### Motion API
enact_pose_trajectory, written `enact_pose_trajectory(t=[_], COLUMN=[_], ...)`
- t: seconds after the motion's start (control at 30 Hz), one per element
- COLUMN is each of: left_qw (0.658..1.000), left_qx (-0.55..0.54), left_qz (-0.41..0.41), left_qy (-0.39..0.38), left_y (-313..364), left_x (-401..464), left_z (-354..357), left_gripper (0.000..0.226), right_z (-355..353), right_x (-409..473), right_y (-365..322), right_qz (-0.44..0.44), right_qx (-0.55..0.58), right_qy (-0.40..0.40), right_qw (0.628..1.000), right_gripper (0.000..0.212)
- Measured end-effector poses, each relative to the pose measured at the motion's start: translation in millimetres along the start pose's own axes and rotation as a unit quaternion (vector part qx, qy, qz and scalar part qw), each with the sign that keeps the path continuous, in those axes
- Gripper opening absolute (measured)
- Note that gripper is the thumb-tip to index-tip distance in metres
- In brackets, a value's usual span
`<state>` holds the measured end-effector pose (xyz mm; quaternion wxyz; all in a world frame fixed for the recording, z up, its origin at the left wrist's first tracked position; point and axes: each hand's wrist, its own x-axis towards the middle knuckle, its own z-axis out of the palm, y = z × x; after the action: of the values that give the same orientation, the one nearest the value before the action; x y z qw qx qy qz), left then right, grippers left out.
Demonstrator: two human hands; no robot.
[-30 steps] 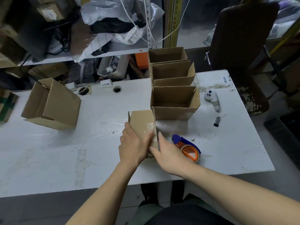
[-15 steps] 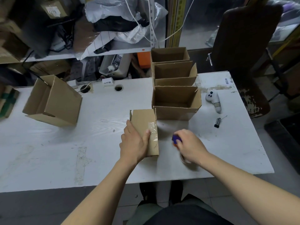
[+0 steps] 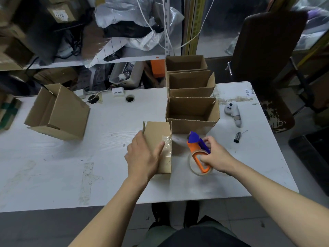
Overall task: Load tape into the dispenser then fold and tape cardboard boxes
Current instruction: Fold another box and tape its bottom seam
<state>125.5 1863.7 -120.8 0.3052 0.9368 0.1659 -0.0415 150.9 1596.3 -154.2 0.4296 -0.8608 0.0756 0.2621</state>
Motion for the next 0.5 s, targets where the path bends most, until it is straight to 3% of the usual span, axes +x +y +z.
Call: enact_pose_trajectory(t=[0.07, 0.1, 0.17, 0.23, 0.33, 0.5], left_qw=[0.994, 0.992, 0.981, 0.922, 0.873, 0.896], left_qx=[-0.015, -0.050, -0.183, -0.335, -0.399, -0.387], left_qz=[0.084, 0.102, 0.041, -0.061, -0.110, -0.070], left_qy=[0.067, 0.062, -0.043, -0.185, -0.257, -0.208], left_y=[12, 20, 39, 57, 69, 66], left_x=[-10, -14, -20, -25, -28, -31], left_z=[-11, -19, -32, -43, -52, -49], left_gripper=[0.066, 0.056, 0.041, 0.046, 0.052, 0.030], right_z=[-9, -13, -21, -25, -24, -24], right_x=[-18, -26, -40, -49, -55, -55], right_y=[-18, -26, -35, -40, -42, -40], right_qz=[-0.092, -0.129, -0.185, -0.232, -0.293, -0.386], right_qx=[0.056, 0.064, 0.043, 0.008, -0.014, -0.152], right_qy=[0.032, 0.042, 0.059, 0.076, 0.097, 0.148], right_qw=[0.994, 0.989, 0.980, 0.970, 0.951, 0.898], right_gripper=[0.072, 0.078, 0.085, 0.089, 0.085, 0.080])
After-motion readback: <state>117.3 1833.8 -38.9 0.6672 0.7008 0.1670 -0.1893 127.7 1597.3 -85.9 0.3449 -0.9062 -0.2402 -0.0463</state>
